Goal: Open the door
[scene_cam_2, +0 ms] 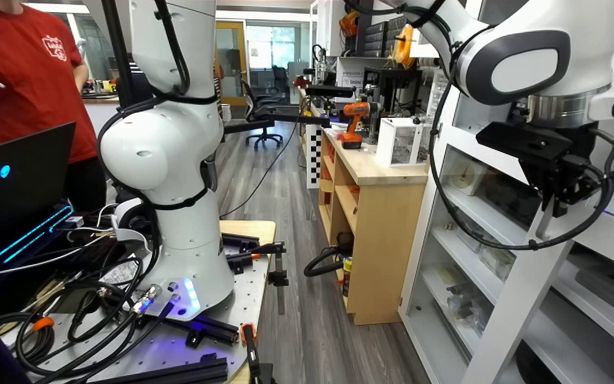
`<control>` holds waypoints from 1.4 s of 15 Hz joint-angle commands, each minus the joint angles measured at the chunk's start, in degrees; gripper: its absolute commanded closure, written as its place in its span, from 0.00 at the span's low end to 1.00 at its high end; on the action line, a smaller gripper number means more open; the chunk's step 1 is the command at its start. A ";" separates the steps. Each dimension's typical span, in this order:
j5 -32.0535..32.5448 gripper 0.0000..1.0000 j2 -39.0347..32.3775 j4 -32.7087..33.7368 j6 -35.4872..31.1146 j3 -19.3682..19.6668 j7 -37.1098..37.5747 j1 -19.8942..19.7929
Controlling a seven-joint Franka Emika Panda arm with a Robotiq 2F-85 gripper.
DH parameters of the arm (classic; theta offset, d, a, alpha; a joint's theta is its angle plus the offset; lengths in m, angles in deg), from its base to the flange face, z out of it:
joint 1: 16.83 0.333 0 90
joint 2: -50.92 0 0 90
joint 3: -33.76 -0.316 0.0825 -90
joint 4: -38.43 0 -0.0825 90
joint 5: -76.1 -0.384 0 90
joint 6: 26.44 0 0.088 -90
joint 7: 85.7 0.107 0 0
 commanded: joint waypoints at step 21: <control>9.29 0.14 14.58 -10.88 15.38 12.78 -8.73 -4.03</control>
